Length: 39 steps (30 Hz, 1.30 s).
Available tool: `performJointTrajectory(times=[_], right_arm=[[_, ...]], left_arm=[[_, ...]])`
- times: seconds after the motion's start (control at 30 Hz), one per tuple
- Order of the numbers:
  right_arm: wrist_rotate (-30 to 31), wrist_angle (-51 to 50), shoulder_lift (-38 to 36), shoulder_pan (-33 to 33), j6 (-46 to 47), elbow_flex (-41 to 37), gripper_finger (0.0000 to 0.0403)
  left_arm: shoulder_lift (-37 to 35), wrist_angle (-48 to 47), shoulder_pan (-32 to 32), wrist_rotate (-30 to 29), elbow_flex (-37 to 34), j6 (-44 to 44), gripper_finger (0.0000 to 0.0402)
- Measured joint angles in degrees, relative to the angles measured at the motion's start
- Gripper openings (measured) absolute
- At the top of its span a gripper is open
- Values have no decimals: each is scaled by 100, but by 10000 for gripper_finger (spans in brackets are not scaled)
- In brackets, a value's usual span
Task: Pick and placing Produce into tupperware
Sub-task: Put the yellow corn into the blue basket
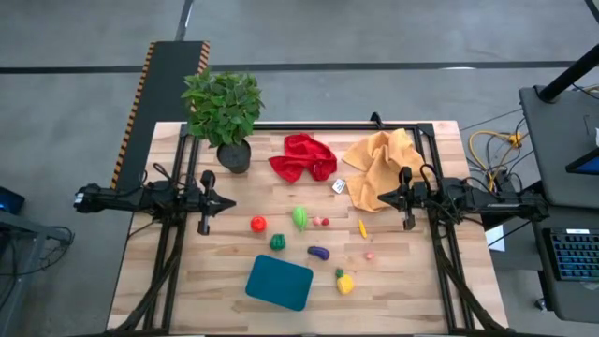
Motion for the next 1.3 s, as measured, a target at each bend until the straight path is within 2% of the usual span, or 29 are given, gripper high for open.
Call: performJointTrajectory(times=[0.13,0.27,0.47,0.57,0.7,0.9,1.07,1.2,1.3], right_arm=[[4,89,1,0,-73,-2,9],[3,599,1,0,-39,-1,9],[-3,2579,1,0,105,-2,16],[-152,3207,-2,0,72,17,42],[-316,3235,142,47,38,357,104],[-860,3064,814,199,-648,1288,188],[-895,2376,1731,214,-774,2203,204],[-231,1218,2563,216,-234,3082,197],[769,-56,3160,216,522,3849,190]], left_arm=[[0,31,-1,1,2,1,0],[17,305,-2,-23,5,4,0],[68,1305,0,-26,19,204,0],[117,1741,-1,-22,21,628,1],[232,2117,0,-20,24,1000,26],[508,2785,-2,-39,26,1387,116],[712,3495,1,-170,31,1391,176],[772,3807,1,-206,31,1389,196],[746,3820,1,-228,31,1399,199]])
